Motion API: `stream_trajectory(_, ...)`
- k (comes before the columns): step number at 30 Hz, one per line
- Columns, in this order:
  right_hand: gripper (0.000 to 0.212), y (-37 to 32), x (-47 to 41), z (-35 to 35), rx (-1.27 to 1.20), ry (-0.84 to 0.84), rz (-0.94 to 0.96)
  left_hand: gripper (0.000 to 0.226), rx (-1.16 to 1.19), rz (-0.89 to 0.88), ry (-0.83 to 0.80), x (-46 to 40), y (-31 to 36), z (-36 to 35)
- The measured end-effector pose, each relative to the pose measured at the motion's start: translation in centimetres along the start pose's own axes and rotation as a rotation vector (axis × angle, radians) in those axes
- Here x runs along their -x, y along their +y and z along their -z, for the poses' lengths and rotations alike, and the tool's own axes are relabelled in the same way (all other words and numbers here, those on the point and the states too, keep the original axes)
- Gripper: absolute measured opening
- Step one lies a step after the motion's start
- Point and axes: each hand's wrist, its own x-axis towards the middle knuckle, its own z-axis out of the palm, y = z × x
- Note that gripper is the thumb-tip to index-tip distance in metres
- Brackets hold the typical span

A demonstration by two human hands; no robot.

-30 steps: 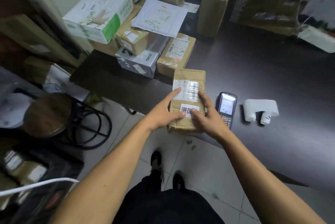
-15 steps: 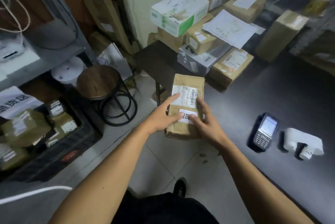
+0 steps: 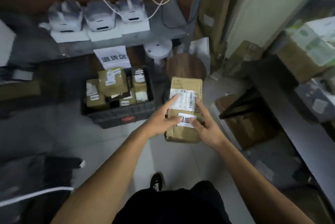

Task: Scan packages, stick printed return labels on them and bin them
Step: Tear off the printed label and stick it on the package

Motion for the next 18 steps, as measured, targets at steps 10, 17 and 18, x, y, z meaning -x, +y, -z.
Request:
stream_trajectory(10, 0.060, -2.7, -10.5, -8.5, 0.155, -0.293, -0.014, 0.093, 0.167, 0.103, 0.163, 0.6, -5.4, 10.0)
stream_trajectory(17, 0.051, -4.1, -21.4, -10.6, 0.160, -0.513, -0.068, 0.105, 0.238, 0.208, 0.372, -4.2, -6.7, 18.9)
stream_trajectory(18, 0.050, -4.4, -23.1, -10.8, 0.154, -0.557, -0.068, 0.105, 0.232, 0.223, 0.401, -4.9, -6.6, 20.3)
